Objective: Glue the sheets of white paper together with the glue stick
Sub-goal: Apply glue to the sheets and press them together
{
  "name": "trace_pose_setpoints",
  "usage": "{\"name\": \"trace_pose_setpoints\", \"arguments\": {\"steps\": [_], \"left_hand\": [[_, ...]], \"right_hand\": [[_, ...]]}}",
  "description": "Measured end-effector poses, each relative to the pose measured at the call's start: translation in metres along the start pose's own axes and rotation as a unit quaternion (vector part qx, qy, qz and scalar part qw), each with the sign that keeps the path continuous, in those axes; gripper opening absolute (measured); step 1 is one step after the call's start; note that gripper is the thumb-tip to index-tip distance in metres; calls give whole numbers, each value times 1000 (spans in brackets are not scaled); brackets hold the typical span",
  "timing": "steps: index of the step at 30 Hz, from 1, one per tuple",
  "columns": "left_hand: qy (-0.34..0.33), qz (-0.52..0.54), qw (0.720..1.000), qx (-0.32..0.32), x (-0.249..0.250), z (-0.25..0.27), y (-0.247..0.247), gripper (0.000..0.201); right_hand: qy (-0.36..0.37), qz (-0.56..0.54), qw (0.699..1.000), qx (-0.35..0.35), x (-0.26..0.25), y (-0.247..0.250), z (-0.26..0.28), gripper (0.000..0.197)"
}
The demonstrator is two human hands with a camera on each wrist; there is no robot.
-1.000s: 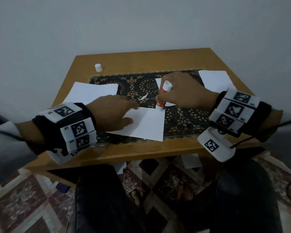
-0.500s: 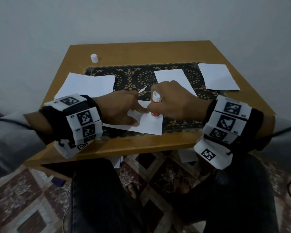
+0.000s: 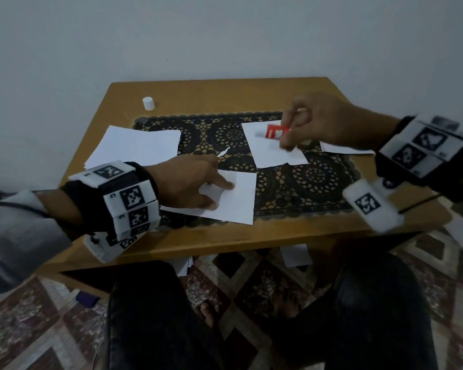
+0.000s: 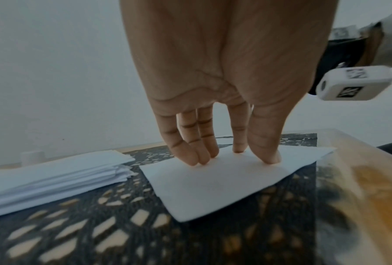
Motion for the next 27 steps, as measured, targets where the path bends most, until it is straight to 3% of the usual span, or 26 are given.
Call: {"name": "trace_pose_setpoints", "arguments": {"steps": [4,6,10,13,17,22,27], "left_hand": [[0,-20,1000,-12,1,-1,1,55],[-1,-23,1000,-15,0,-1,-1,55],[-1,-5,1000,-14,-3,0,-4,56],[-5,8,1000,-15,-6,-1,-5,56],[-12,23,1000,-8,-8,-3,-9,56],[-11,23,1000,-8,-8,-4,-8,57],[1,3,1000,-7,-2,0,-6,58]], "right_hand": [[-24,166,983,74,50,36,-44,17],[-62,165,977,120,71,49,-64,10],[-119,177,959,184,103,60,-93,25],[-152,210,950,176,122,56,-109,34],[-162,206,951,166,126,54,-125,22],[-180,192,950,167,127,56,-132,27],[-216,227,937,157,119,61,-115,60]]}}
Point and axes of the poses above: each hand's wrist, its own z-axis away from the middle knuckle, its own y-axis out of the back of the hand, x = y × z, the point moved 4 cm from there along -z, towards the middle knuckle, and after that the axes turned 9 degrees about y, right-handed, at the moved point
